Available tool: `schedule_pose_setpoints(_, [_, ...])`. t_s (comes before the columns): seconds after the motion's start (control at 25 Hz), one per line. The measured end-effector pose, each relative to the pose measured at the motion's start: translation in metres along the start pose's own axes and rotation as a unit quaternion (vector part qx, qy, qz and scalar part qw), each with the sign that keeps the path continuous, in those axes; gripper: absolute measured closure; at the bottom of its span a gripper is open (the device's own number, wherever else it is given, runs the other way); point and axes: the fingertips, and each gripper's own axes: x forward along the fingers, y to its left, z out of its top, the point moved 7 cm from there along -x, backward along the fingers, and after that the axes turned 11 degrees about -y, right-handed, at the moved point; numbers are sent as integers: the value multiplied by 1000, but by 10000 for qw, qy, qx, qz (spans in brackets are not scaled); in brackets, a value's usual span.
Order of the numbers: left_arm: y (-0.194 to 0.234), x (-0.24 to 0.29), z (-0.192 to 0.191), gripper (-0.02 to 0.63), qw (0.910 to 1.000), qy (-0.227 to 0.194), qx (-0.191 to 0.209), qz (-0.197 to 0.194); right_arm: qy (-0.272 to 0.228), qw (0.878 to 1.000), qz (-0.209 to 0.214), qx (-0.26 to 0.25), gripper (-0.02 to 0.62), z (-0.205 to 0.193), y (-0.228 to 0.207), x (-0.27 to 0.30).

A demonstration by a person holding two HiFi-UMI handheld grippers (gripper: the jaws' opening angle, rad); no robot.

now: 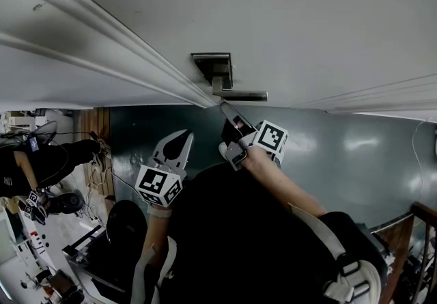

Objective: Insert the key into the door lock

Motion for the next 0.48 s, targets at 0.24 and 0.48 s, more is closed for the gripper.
schedule_pose_setpoints(0.24, [0, -1, -1, 597, 10000, -9, -22, -31, -51, 10000, -80, -4, 561, 2, 0, 2])
schedule_pose_setpoints(0.48, [1, -1, 0, 597, 10000, 3, 8, -40, -138, 9994, -129, 275, 561, -1, 1, 6])
